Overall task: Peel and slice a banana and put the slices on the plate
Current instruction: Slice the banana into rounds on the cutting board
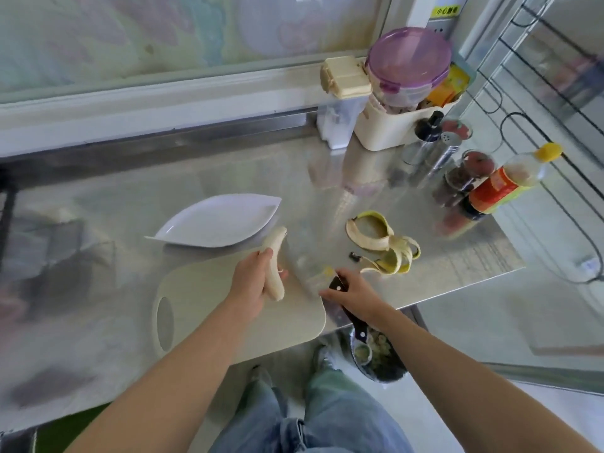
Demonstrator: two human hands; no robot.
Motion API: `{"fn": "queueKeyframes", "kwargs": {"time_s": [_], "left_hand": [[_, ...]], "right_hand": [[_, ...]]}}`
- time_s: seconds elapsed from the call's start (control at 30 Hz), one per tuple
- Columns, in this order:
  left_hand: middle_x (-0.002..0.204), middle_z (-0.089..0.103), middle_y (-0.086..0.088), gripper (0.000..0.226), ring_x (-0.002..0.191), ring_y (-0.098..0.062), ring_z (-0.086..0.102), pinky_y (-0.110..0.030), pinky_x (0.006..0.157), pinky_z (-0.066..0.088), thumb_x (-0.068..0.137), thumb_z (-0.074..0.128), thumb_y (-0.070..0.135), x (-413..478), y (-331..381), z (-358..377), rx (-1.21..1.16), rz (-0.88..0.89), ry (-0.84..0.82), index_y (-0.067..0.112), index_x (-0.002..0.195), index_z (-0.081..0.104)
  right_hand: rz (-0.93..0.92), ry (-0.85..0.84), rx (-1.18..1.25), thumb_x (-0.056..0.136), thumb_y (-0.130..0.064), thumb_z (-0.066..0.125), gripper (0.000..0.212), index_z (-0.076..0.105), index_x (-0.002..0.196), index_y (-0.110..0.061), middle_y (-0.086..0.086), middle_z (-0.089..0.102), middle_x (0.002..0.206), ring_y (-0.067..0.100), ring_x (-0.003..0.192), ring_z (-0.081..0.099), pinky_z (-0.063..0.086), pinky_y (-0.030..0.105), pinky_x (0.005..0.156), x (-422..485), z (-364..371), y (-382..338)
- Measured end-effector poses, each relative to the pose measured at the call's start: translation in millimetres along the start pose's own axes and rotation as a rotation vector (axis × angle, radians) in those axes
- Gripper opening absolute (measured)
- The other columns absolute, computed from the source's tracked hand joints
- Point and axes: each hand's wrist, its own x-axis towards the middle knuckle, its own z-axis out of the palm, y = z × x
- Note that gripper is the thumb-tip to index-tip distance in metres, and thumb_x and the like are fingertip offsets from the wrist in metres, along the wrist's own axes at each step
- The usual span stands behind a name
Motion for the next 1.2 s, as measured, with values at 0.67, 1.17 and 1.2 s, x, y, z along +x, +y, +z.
{"fn": "queueKeyframes", "kwargs": {"time_s": [0.67, 1.17, 1.2], "left_hand": [[0.091, 0.069, -0.016, 0.027, 0.075, -0.021, 0.067, -0.025, 0.063, 0.053, 0.098, 0.051, 0.023, 9.8, -1.7, 53.1, 0.245, 0.041, -0.186, -0.001, 0.106, 0.062], [0.080, 0.059, -0.010, 0.016, 0.067, -0.020, 0.054, -0.024, 0.057, 0.042, 0.091, 0.063, 0.025, 15.8, -14.4, 85.9, 0.406, 0.019, -0.065, 0.010, 0.095, 0.068], [0.080, 0.059, -0.011, 0.013, 0.066, -0.022, 0.054, -0.026, 0.060, 0.041, 0.090, 0.064, 0.025, 16.6, -15.8, 84.7, 0.419, 0.009, -0.055, 0.013, 0.091, 0.068]], "right_hand": [[0.026, -0.341, 0.485, 0.089, 0.003, 0.036, 0.045, 0.043, 0.132, -0.009, 0.019, 0.060, 0.118, 0.025, 0.078, 0.064, 0.054, 0.033, 0.074, 30.4, -41.0, -55.6], [-0.025, -0.071, -0.096, 0.083, -0.019, 0.070, 0.009, 0.072, 0.089, -0.013, -0.001, 0.066, 0.073, 0.007, 0.056, 0.057, 0.049, 0.017, 0.057, 37.2, -82.8, -37.2], [-0.015, 0.003, -0.114, 0.083, -0.019, 0.070, 0.008, 0.072, 0.088, -0.014, -0.002, 0.066, 0.073, 0.005, 0.055, 0.057, 0.046, 0.012, 0.055, 37.7, -86.6, -34.1]]}}
